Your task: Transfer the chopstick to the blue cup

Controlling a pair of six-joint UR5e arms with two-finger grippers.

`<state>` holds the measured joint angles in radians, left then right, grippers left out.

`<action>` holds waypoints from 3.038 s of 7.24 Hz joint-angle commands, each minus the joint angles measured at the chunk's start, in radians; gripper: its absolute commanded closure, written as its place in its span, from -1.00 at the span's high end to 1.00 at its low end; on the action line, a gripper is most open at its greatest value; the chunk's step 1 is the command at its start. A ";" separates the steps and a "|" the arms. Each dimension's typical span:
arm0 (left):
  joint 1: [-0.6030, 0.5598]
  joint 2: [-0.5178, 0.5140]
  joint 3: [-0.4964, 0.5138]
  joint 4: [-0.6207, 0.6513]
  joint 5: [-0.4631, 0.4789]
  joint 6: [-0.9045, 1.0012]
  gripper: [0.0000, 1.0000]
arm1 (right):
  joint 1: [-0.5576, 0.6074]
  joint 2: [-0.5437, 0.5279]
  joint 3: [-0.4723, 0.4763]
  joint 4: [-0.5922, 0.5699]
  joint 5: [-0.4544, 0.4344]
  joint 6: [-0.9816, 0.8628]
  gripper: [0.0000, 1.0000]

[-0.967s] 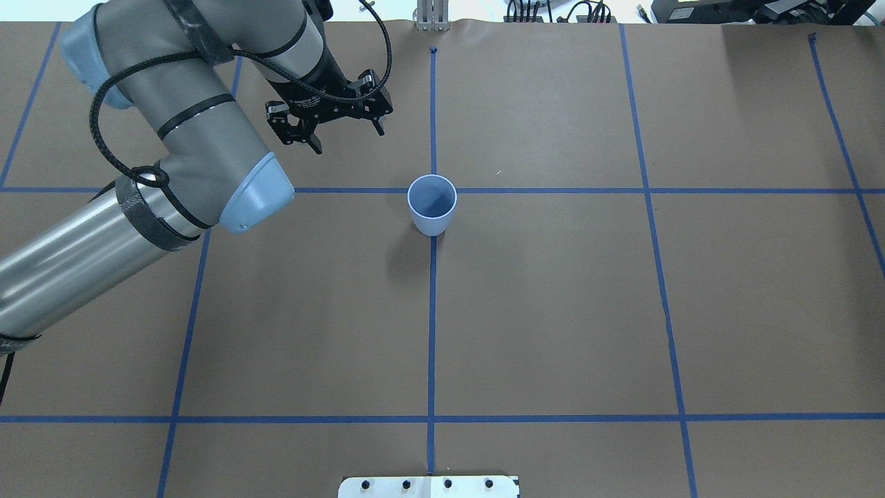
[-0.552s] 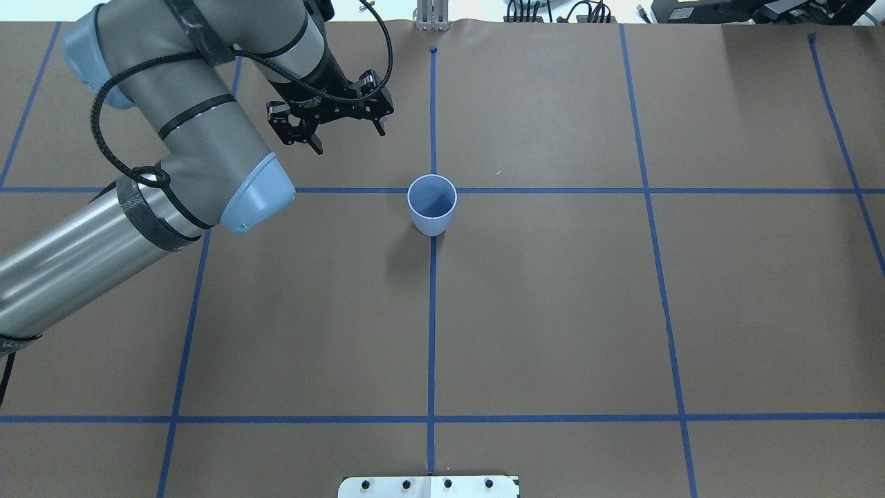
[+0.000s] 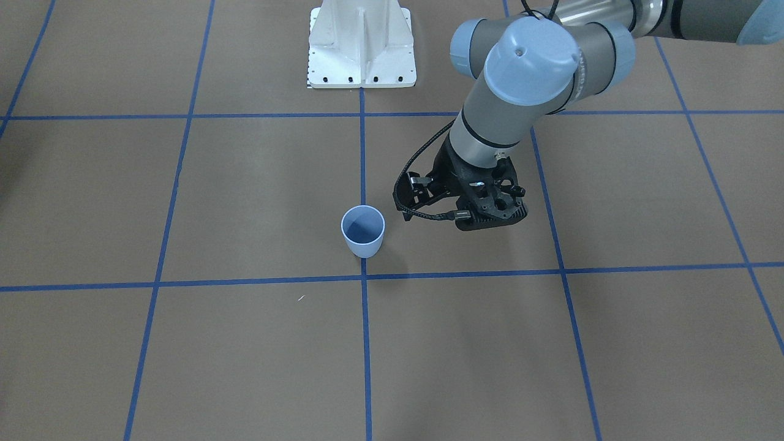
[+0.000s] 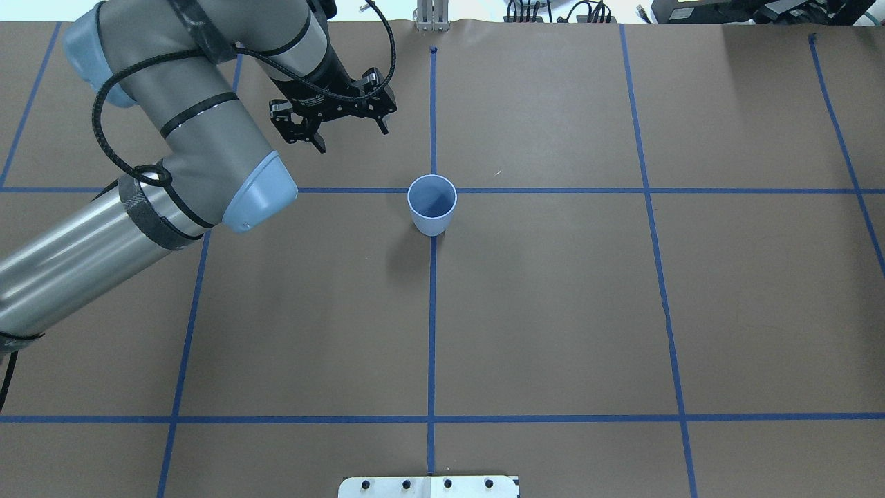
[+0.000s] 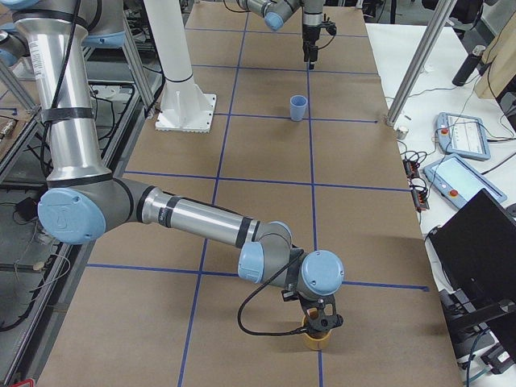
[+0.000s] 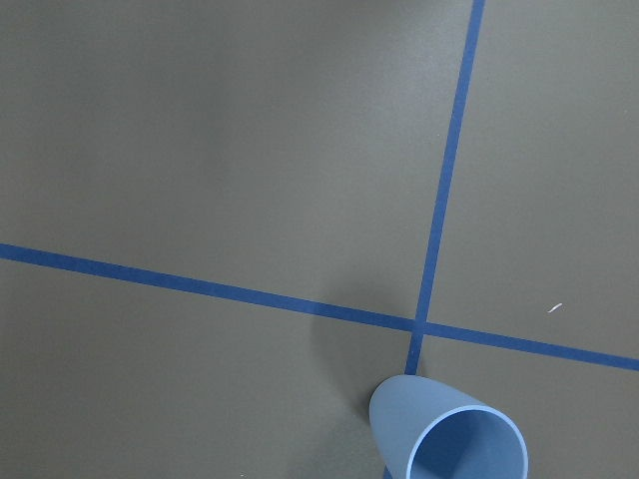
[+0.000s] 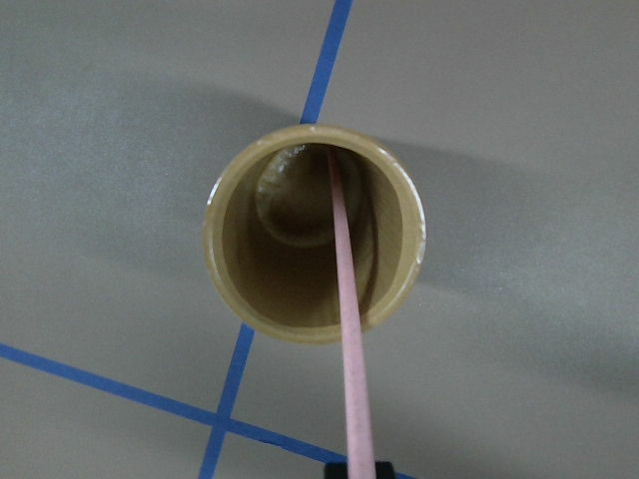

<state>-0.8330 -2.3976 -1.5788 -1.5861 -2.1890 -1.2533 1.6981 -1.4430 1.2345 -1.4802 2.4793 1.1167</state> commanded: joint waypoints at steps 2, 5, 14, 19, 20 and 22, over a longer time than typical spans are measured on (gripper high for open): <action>0.000 -0.006 0.002 0.002 0.000 0.000 0.96 | 0.038 -0.005 0.000 -0.002 0.000 0.002 -1.00; 0.000 -0.008 0.005 0.000 0.000 0.000 0.96 | 0.081 -0.004 0.003 -0.005 0.000 0.002 -1.00; 0.002 0.008 0.014 -0.005 -0.003 0.000 0.96 | 0.136 0.039 0.184 -0.022 -0.008 0.178 -1.00; -0.029 0.017 0.014 -0.028 -0.005 0.002 0.96 | -0.002 0.038 0.454 -0.025 0.043 0.275 -1.00; -0.056 0.017 0.006 -0.022 -0.012 0.017 0.96 | -0.037 0.059 0.514 -0.025 0.044 0.275 -1.00; -0.135 0.038 0.000 -0.015 -0.086 0.043 0.96 | -0.112 0.122 0.606 -0.028 0.059 0.278 -1.00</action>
<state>-0.9209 -2.3732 -1.5740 -1.6041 -2.2366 -1.2210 1.6349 -1.3636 1.7890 -1.5055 2.5281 1.3919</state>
